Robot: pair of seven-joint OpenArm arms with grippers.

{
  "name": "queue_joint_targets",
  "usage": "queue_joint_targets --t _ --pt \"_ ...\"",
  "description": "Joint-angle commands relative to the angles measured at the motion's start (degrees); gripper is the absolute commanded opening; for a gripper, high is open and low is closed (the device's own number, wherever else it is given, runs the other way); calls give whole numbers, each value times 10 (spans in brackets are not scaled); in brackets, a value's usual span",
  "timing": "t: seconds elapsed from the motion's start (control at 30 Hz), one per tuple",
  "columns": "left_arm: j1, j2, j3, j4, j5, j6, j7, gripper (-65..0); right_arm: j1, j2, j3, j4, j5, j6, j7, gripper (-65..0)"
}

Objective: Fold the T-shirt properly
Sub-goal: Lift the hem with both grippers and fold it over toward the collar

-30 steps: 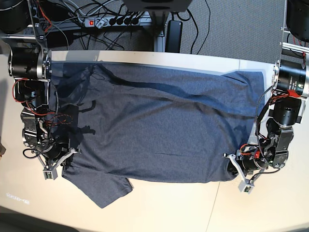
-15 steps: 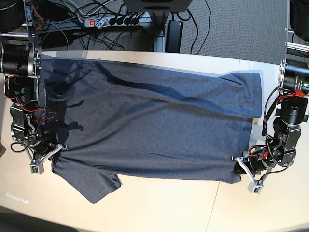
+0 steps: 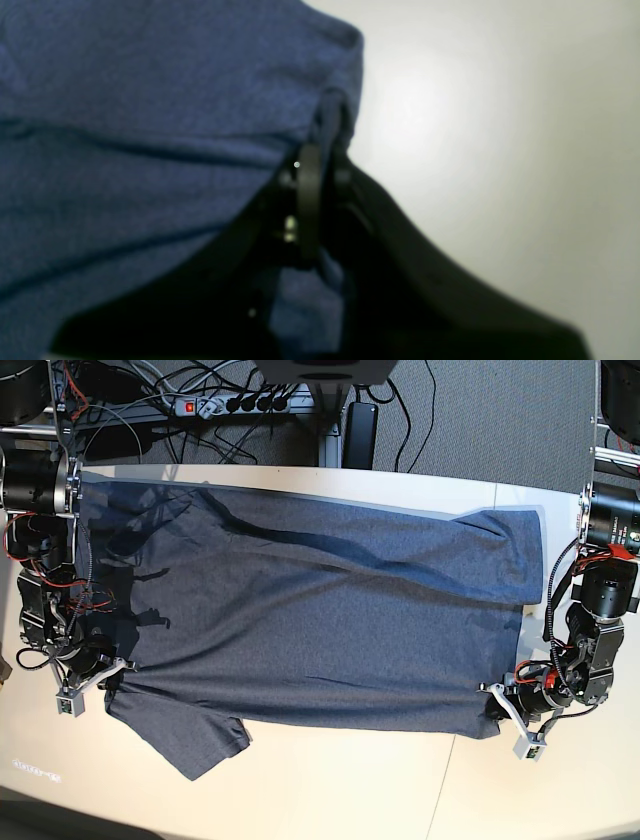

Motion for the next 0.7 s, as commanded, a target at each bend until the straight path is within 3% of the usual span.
queue_joint_targets --t 0.0,0.57,0.67 --pt "-21 -9 -2 8 -4 -4 -9 -650 12 11 0 4 -14 35 -10 -650" --pt "-21 -18 -2 8 -25 -6 -6 -650 12 12 1 104 -12 38 -29 -650" --pt "-21 -29 -2 8 -27 -46 -1 -650 12 12 1 118 -12 38 -31 -650"
